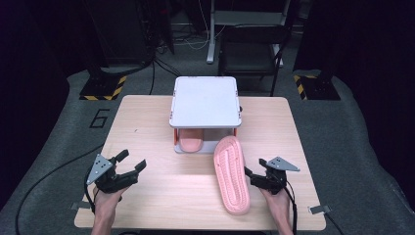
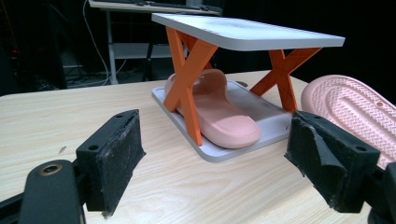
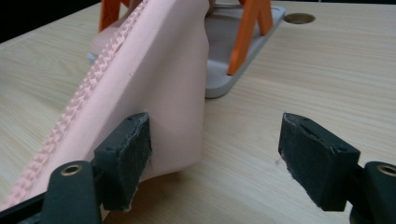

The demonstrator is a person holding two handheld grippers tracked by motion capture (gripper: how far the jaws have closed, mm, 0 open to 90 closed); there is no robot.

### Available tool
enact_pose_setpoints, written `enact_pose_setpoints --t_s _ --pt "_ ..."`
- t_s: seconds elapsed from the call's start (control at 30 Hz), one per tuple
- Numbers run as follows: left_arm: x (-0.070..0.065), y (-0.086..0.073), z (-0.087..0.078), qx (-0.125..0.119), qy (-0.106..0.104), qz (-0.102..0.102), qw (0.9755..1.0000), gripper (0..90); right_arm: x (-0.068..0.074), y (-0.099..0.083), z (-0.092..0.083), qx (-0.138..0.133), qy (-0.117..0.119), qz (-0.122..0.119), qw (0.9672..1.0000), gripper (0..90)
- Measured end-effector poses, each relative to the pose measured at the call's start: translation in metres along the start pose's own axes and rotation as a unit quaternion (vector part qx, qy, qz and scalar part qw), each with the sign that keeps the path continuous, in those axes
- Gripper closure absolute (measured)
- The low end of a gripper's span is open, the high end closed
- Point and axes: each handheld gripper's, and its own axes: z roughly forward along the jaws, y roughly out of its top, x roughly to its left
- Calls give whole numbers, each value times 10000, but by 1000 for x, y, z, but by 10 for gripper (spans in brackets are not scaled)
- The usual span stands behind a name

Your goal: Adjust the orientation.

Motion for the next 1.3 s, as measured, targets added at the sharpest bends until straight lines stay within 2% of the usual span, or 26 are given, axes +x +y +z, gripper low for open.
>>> enact_pose_setpoints --t_s 0.17,0.23,0.43,0.53,0.63,0.73,0.8,0.83,0.97,1.07,1.17,1.2,1.3 --pt "3 -1 -3 15 20 -27 10000 182 13 4 4 -94 240 45 9997 240" --pt "3 -1 -4 12 31 -43 10000 182 19 7 6 -115 328 -41 9994 237" --pt "4 -2 -6 7 71 -72 9999 183 45 9 17 17 634 -146 9979 220" --pt "5 -3 -7 -1 94 -91 9999 184 58 10 19 1 870 -216 9960 214" --pt "5 -3 -7 -4 91 -76 9999 185 72 12 21 44 945 -342 9949 212" --pt "6 -3 -9 -9 113 -82 9999 186 83 14 26 5 1142 -439 9925 209" --pt "6 -3 -9 -9 119 -100 9999 186 88 15 28 12 1153 -532 9919 208" --pt "6 -4 -10 -11 123 -94 9999 186 90 16 29 17 1170 -490 9919 208" --pt "7 -3 -12 0 143 -85 9999 186 90 18 30 -56 1165 -486 9920 207" --pt "7 -3 -12 -7 136 -78 9999 186 83 21 28 -150 1046 -449 9934 201" --pt "6 -4 -12 34 144 -94 9998 186 74 24 23 -213 779 -384 9960 190" --pt "6 -4 -13 69 144 -84 9998 186 70 25 20 -204 686 -293 9970 187" --pt "6 -3 -13 71 141 -94 9998 186 56 27 13 -309 471 -211 9982 183"
